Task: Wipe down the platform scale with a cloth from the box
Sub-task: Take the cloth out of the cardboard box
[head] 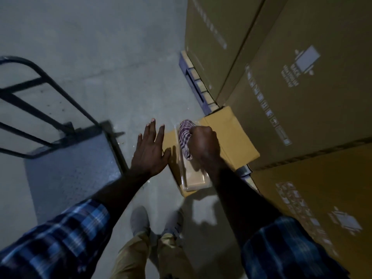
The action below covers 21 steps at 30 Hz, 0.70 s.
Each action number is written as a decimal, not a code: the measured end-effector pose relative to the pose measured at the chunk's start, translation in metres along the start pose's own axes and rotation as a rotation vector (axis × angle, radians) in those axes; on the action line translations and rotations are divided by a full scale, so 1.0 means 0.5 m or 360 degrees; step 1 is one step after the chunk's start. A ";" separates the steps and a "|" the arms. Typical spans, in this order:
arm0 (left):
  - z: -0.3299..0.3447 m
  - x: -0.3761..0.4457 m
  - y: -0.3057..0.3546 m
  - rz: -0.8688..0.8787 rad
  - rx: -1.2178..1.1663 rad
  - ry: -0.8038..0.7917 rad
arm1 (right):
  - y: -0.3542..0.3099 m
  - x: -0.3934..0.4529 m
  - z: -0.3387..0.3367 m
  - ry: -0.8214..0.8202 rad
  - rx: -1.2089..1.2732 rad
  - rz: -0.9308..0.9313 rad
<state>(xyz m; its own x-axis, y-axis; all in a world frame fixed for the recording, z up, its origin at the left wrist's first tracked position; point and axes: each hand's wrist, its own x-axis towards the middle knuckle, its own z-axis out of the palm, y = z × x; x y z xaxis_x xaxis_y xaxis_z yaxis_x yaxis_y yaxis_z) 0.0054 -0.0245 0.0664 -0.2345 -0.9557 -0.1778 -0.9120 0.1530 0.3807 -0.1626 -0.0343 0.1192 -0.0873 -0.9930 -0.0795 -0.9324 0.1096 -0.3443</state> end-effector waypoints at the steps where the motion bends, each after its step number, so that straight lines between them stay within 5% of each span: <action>1: -0.013 -0.007 -0.006 -0.0021 0.0004 0.0021 | -0.014 -0.002 -0.015 0.0032 0.0014 -0.0015; 7: -0.094 -0.072 -0.059 -0.0178 0.0048 0.0137 | -0.126 0.002 -0.048 0.0057 0.0064 -0.0159; 21: -0.247 -0.392 -0.368 -0.0550 0.0030 0.0427 | -0.502 -0.191 0.021 -0.0353 0.0100 -0.0841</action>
<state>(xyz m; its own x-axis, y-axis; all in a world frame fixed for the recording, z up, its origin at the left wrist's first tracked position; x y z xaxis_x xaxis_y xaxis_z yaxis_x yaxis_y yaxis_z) 0.2609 0.1037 0.1434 0.1790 -0.9826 -0.0489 -0.9280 -0.1851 0.3232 0.0831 0.0334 0.2035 0.4667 -0.8814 -0.0738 -0.8063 -0.3897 -0.4450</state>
